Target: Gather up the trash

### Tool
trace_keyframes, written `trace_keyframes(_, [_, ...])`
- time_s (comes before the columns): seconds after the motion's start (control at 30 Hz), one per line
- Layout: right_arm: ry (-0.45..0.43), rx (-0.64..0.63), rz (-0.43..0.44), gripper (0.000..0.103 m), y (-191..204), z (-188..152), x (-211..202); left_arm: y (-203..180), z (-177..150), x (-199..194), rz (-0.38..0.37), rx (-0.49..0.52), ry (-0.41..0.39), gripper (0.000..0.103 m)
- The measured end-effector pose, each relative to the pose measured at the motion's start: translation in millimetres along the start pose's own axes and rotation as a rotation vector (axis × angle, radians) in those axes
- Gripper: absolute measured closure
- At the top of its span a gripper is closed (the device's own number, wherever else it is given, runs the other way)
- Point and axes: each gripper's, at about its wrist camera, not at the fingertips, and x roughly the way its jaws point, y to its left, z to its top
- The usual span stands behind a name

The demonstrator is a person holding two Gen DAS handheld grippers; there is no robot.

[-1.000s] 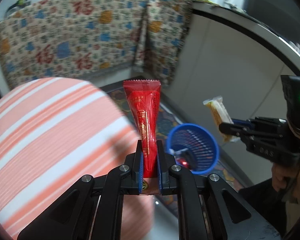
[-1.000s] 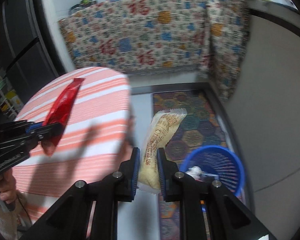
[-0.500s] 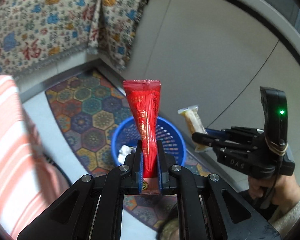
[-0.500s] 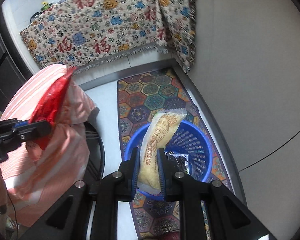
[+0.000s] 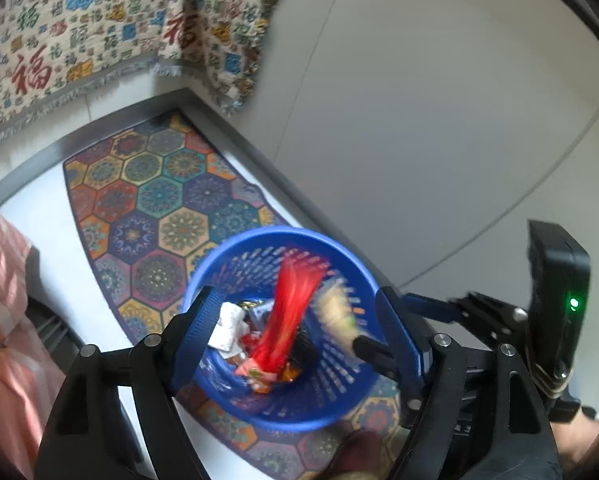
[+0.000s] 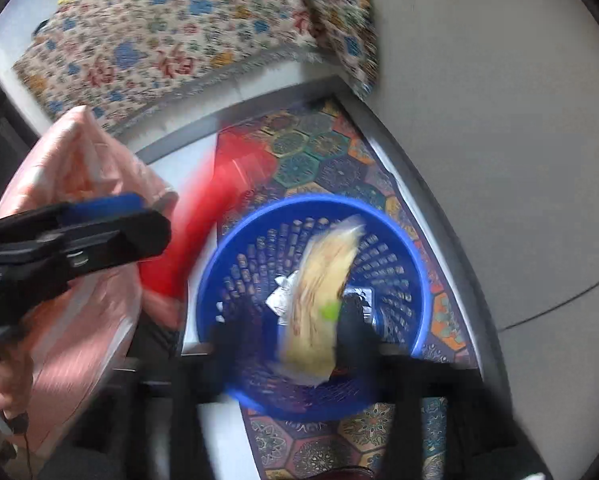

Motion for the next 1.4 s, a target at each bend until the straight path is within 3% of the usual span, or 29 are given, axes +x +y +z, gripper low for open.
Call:
trace_keyframes(0.1, [-0.013, 0.061, -0.027, 0.026, -12, -1, 0, 2, 1, -10, 0.036, -0.007, -0.008, 0.023])
trace_keyframes(0.2, [-0.078, 0.114, -0.054, 0.013, -20, 0, -19, -5, -5, -36, 0.086, 0.035, -0.052, 0.019])
trace_keyframes(0.37, [-0.174, 0.172, -0.097, 0.012, -18, -6, -74, -17, -23, -98, 0.109, 0.045, -0.090, 0.000])
trace_keyframes(0.47, [-0.212, 0.149, -0.119, 0.012, 0, -10, -111, -23, -37, -135, 0.152, 0.079, -0.104, 0.000])
trace_keyframes(0.6, [-0.244, 0.116, -0.206, 0.000, 43, -32, -163, -25, -58, -187, 0.219, 0.093, -0.182, 0.000])
trace_keyframes(0.8, [-0.267, 0.088, -0.181, 0.000, 99, -68, -225, -19, -79, -252, 0.250, 0.067, -0.264, 0.000])
trace_keyframes(0.9, [-0.268, 0.086, -0.169, 0.000, 119, -88, -244, -20, -80, -272, 0.312, 0.073, -0.286, 0.000])
trace_keyframes(1.07, [-0.263, 0.097, -0.184, 0.000, 137, -106, -269, -16, -85, -295, 0.272, 0.041, -0.305, 0.000])
trace_keyframes(1.2, [-0.288, 0.119, -0.217, 0.000, 140, -113, -288, -21, -93, -307, 0.334, 0.056, -0.342, 0.000])
trace_keyframes(1.4, [-0.309, 0.119, -0.257, 0.000, 150, -116, -301, -29, -98, -313, 0.316, 0.075, -0.302, 0.000])
